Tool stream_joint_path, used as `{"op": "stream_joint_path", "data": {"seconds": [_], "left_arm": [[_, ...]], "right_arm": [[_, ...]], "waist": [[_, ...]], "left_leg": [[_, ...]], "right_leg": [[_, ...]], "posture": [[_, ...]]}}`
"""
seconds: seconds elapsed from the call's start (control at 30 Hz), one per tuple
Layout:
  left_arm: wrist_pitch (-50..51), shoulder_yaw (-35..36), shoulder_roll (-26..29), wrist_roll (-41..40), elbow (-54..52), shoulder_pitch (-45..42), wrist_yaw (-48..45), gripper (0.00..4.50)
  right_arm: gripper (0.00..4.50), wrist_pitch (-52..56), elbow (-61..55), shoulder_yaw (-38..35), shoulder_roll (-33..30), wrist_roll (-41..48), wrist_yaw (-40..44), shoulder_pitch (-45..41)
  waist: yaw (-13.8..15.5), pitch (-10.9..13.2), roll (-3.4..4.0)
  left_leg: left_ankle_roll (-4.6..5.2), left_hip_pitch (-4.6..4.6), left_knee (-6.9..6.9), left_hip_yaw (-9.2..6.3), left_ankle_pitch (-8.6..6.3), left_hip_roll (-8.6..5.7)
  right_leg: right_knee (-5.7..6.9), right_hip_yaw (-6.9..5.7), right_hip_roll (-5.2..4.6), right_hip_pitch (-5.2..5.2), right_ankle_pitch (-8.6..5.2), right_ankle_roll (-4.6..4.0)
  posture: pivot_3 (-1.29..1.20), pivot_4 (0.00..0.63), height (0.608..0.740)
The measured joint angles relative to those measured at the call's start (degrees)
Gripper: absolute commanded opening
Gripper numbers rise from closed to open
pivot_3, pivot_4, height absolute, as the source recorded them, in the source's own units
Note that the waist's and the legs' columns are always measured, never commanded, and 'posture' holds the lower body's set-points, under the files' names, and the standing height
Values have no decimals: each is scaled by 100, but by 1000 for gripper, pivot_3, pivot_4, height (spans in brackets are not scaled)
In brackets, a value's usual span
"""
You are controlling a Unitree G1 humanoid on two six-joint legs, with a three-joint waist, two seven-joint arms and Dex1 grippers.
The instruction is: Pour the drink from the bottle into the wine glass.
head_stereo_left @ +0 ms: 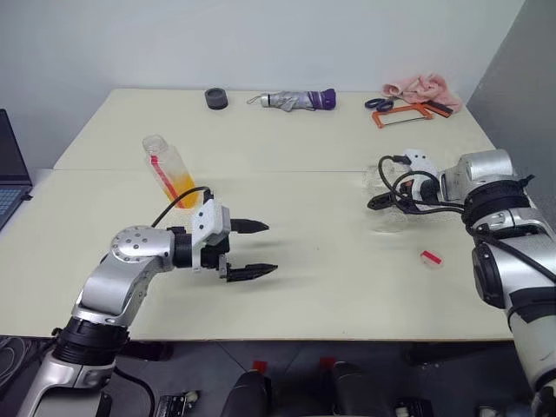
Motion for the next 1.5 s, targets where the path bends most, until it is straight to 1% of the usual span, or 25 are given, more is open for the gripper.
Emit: {"op": "stream_joint_path", "data": {"seconds": [0.07, 0.3, 0.4, 0.43, 0.57, 0.67, 0.73, 0.83, 0.97, 1.1, 1.17, 1.43, 1.5], "left_arm": [[-64, -9, -33, 44, 7, -1, 1, 4500], [-191, -130, -149, 167, 80, -2, 3, 4500], [-223, -169, -182, 206, 106, -2, 4, 4500], [-239, -172, -195, 216, 109, -2, 3, 4500], [-306, -176, -204, 231, 112, -2, 4, 4500], [-313, -176, -205, 252, 120, -2, 4, 4500], [-315, -176, -205, 267, 145, -2, 4, 4500], [-310, -175, -204, 269, 239, -2, -1, 4500], [-272, -175, -204, 247, 253, -69, -66, 4500], [-128, -153, -199, 174, 269, -158, -115, 4500], [-29, -96, -200, 106, 323, -182, -110, 4500], [240, 282, -233, -117, 374, -296, 99, 4500], [319, 338, -250, -161, 375, -294, 185, 4500]], "right_arm": [[3617, -104, 165, 45, 9, -128, 88, -95], [1112, -234, 504, 61, 142, -415, 381, -257], [238, -223, 518, 47, 157, -466, 489, -316], [151, -223, 518, 44, 171, -478, 490, -322], [151, -223, 560, -147, 173, -461, 369, -324], [151, -376, 614, -563, 174, -382, -72, -337], [151, -677, 619, -915, 191, -248, -456, -347], [151, -1420, 587, -1396, 301, -85, -949, -341], [151, -2407, 225, -1654, 623, -8, -1426, -67], [151, -2972, -244, -1761, 944, 27, -1713, 549], [151, -3203, -683, -1753, 1088, 25, -1756, 980], [151, -3439, -2784, -1639, 1409, 52, -1828, 2405], [151, -3524, -3403, -1624, 1560, 61, -1931, 2887]], "waist": [[-2, 1, 3], [-3, 2, 3], [-3, 2, 3], [-3, 2, 3], [-3, 2, 3], [-2, 2, 4], [-3, 4, 7], [-15, 7, 11], [-23, 7, 12], [-21, 8, 13], [-14, 9, 15], [-15, 8, 15], [-14, 7, 14]], "left_leg": [[0, 1, 0, 0, 0, 1], [0, 1, 0, -1, 0, 1], [0, 2, 1, -1, 0, 1], [0, 2, 2, -2, 0, 1], [0, 2, 3, -2, 0, 1], [0, 2, 3, -1, 0, 1], [0, 1, 1, -1, 0, 1], [0, 1, 0, 1, 0, 1], [-1, -1, 0, -2, 0, 4], [-2, -4, 2, -4, 1, 7], [-2, -6, 3, -6, 1, 10], [-3, -2, 2, -10, 2, 13], [-3, -1, 3, -13, 2, 13]], "right_leg": [[0, 0, 0, 0, 0, 0], [2, 0, 1, 0, 0, 0], [1, 0, 0, 0, 0, 0], [2, 0, 0, 1, 0, 0], [3, 0, 1, 1, 0, 0], [4, 1, 1, 0, 0, 0], [4, 0, 1, -1, 0, 0], [3, 1, 2, -1, 0, 0], [5, 0, 2, -2, 0, 0], [5, 0, -4, -2, 0, 0], [4, 1, -4, -3, 0, 0], [5, -3, -1, -1, 0, 0], [7, -5, 0, 0, 0, 0]], "posture": [[0, 150, 740], [0, 150, 740], [0, 150, 740], [0, 150, 740], [0, 150, 740], [0, 150, 740], [0, 150, 740], [0, 150, 740], [0, 150, 740], [0, 150, 740], [0, 150, 740], [0, 150, 740], [0, 150, 740]]}}
